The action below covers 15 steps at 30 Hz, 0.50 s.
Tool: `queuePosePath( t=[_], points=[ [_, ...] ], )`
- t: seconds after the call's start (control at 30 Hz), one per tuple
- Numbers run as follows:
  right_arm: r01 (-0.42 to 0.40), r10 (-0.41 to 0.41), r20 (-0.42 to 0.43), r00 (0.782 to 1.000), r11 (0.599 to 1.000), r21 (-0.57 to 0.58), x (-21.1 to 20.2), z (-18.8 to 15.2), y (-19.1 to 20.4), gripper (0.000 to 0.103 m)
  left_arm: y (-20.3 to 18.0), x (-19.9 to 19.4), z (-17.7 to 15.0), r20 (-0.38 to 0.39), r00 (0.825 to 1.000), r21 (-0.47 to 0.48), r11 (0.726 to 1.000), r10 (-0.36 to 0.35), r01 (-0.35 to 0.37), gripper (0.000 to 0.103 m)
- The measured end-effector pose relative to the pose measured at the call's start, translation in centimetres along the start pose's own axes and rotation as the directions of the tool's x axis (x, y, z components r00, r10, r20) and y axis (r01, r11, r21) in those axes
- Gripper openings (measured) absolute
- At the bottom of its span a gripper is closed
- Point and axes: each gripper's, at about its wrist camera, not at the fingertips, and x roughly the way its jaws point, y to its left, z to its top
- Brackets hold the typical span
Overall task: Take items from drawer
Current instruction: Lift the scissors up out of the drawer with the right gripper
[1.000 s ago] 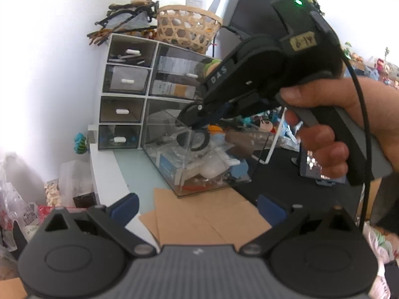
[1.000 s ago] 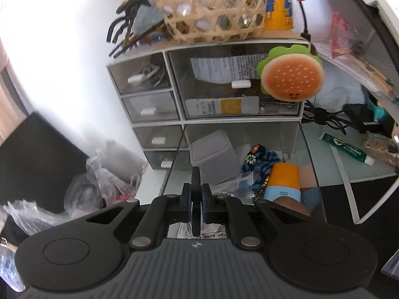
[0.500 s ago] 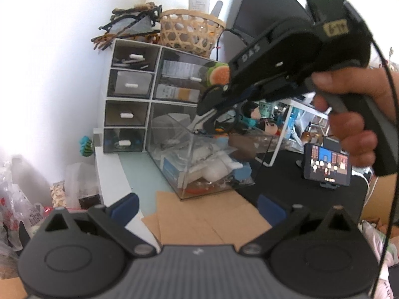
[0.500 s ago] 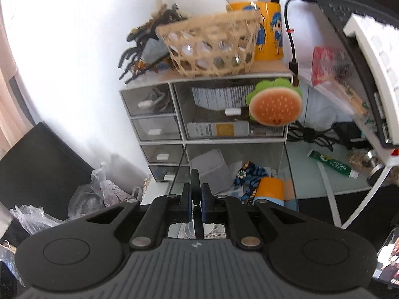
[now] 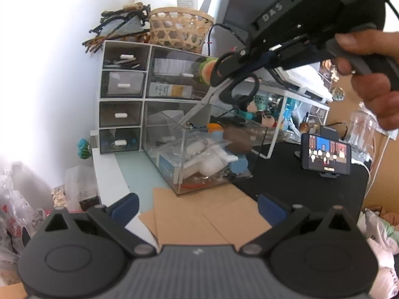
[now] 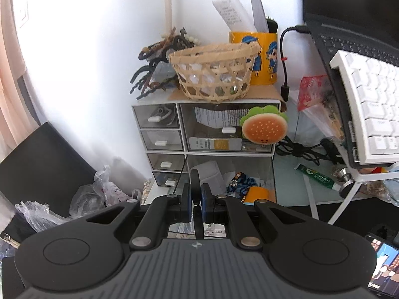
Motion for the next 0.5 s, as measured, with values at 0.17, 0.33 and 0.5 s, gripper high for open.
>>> queuePosePath(
  t=[0.17,0.33,0.5],
  points=[
    [0.006,-0.006,0.019,1.0,1.0,0.0,-1.5,0.0,-0.1,0.008,-0.3,-0.1,-0.1,0.0,1.0,0.02,1.0,0.007,-0.007,0.103],
    [0.002,-0.002,0.041,0.999,1.0,0.003,-3.4,-0.1,-0.1,0.008,-0.9,-0.1,-0.2,-0.006,1.0,0.053,0.999,0.012,-0.012,0.103],
    [-0.004,0.004,0.064,0.998,1.0,-0.001,-5.4,-0.1,-0.1,0.008,-1.1,-0.2,-0.3,-0.007,1.0,0.077,0.997,0.025,-0.024,0.103]
  ],
)
